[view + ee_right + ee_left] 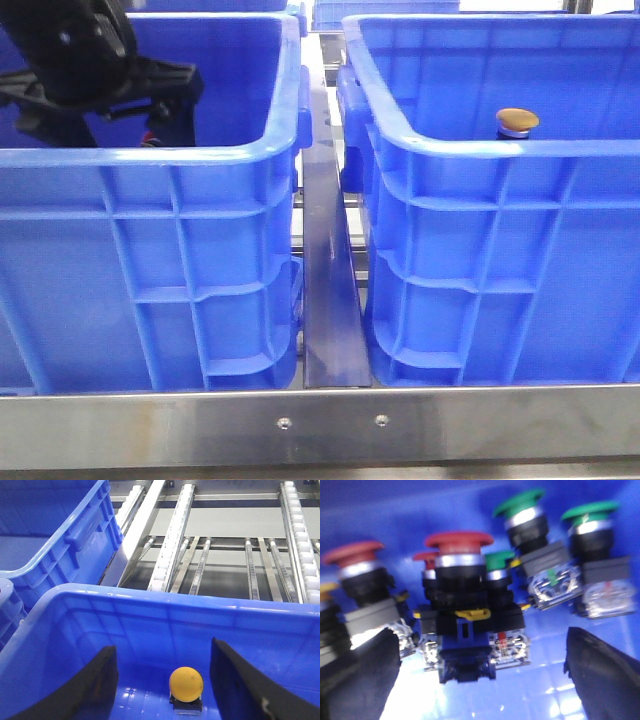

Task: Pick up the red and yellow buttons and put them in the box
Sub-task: 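Lower the left gripper into the button crate and grasp a red-capped button, then lift the red button and pass it to the right gripper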

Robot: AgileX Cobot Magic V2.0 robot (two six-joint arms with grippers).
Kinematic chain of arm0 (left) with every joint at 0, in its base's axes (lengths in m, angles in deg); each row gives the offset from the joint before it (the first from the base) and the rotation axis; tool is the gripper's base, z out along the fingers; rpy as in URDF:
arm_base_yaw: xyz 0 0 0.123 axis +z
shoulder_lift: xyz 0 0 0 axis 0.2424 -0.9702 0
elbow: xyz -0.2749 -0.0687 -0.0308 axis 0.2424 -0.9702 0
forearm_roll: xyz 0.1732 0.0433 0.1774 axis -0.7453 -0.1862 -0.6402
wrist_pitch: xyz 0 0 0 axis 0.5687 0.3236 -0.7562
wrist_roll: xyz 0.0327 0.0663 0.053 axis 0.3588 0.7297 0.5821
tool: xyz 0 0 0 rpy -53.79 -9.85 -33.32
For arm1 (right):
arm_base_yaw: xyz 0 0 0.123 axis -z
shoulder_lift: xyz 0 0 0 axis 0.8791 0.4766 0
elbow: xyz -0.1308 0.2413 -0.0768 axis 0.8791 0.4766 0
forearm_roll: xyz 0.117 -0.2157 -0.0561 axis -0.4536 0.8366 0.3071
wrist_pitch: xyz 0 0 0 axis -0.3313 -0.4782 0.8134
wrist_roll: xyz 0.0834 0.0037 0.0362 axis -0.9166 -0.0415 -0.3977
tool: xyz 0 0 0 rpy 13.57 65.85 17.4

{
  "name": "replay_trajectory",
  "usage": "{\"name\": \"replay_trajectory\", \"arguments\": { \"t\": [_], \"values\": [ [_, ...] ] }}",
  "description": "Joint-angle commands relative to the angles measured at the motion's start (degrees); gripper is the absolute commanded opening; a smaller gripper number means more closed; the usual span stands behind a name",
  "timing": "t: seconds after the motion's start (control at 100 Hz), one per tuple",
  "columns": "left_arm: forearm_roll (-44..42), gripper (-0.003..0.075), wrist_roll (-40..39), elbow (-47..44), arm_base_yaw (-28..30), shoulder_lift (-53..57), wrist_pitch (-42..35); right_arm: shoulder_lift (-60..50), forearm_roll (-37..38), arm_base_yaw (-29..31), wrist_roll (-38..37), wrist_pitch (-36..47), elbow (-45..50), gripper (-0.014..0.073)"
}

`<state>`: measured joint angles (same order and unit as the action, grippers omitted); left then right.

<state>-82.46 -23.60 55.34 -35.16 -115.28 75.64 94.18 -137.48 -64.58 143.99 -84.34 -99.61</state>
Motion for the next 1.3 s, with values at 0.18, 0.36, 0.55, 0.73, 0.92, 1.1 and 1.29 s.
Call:
{"name": "replay_trajectory", "arguments": {
  "t": [0.18,0.36,0.55,0.73,0.92,1.1,1.29],
  "values": [
    [0.39,0.0596,-0.64,1.89,0.18,2.08,-3.51,-1.81,-0.65,0.05,0.65,-0.11,-1.62,0.0437],
    [0.39,0.0340,-0.64,1.89,0.18,2.08,-3.51,-1.81,-0.65,0.05,0.65,-0.11,-1.62,0.0437],
    [0.39,0.0106,-0.64,1.89,0.18,2.08,-3.51,-1.81,-0.65,0.05,0.65,-0.11,-1.62,0.0437],
    [-0.10,0.0083,0.00,1.89,-0.23,3.31,-2.28,-1.81,-0.67,0.05,0.65,-0.04,-1.62,0.0437],
    [0.01,0.0083,1.71,1.89,-1.85,10.85,-1.31,-1.81,-0.67,0.05,0.65,0.19,-1.62,0.0437],
    [1.49,0.0083,6.92,1.89,-5.52,18.61,-0.28,-1.81,-1.37,0.05,0.65,-0.93,-1.62,0.0437],
    [5.86,0.0083,11.53,1.89,-12.67,22.10,-0.28,-1.81,-6.72,0.05,0.25,-9.93,-1.62,0.0437]
  ]
}}
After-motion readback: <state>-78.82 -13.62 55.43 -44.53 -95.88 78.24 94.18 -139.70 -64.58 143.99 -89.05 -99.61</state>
